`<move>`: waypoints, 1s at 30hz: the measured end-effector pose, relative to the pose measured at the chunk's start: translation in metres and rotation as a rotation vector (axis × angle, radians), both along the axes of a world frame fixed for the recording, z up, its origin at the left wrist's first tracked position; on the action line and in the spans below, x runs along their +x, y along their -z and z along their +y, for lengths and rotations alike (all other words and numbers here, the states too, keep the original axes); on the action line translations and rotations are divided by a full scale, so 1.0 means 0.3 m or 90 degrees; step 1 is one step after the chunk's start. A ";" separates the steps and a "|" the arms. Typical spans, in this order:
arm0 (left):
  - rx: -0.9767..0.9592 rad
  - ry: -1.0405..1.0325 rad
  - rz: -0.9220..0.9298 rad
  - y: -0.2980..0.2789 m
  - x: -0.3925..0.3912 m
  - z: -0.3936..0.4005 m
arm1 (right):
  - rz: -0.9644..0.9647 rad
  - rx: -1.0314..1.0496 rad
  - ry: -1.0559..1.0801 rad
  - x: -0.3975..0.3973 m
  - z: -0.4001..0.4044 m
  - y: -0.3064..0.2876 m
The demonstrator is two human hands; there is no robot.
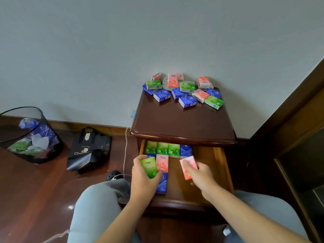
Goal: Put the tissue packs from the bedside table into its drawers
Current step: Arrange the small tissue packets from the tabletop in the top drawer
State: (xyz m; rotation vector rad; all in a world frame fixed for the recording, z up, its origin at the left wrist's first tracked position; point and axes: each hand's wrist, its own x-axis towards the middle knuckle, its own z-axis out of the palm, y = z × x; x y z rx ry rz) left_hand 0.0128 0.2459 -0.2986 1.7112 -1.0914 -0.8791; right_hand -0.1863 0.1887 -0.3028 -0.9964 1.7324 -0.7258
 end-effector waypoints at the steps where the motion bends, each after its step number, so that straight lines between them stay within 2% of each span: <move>1: -0.011 0.016 0.006 0.003 0.002 0.006 | -0.009 0.020 0.014 0.019 0.000 0.020; 4: -0.034 0.051 0.003 0.008 0.008 0.012 | -0.058 0.065 0.068 0.070 -0.016 0.068; 12: -0.031 0.018 0.067 0.024 0.016 0.001 | -0.116 0.134 0.138 0.112 -0.065 0.131; 17: -0.038 0.022 0.061 0.030 0.011 0.002 | -0.076 0.063 0.167 0.129 -0.076 0.138; 20: -0.034 0.028 0.041 0.031 0.008 0.003 | 0.007 0.058 0.162 0.136 -0.074 0.148; 25: -0.034 0.034 0.034 0.031 0.003 0.007 | 0.071 0.048 0.176 0.140 -0.080 0.152; 30: -0.028 0.041 0.020 0.034 -0.001 0.010 | 0.049 0.067 0.191 0.152 -0.090 0.166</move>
